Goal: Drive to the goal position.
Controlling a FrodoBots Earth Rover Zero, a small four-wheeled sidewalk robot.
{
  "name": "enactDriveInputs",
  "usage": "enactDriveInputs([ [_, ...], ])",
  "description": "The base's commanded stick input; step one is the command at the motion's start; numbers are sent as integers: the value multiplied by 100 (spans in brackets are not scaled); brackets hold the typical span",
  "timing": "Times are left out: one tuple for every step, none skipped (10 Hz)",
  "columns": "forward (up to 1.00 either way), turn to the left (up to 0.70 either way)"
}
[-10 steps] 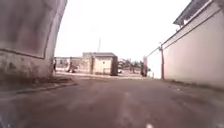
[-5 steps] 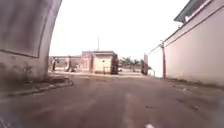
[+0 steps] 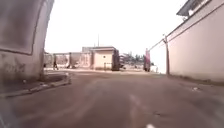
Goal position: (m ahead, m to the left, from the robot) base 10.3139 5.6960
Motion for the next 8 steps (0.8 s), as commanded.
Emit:
enactDriveInputs([
  [70,1],
  [70,1],
  [70,1],
  [70,1],
  [70,1],
  [70,1],
  [70,1],
  [70,1],
])
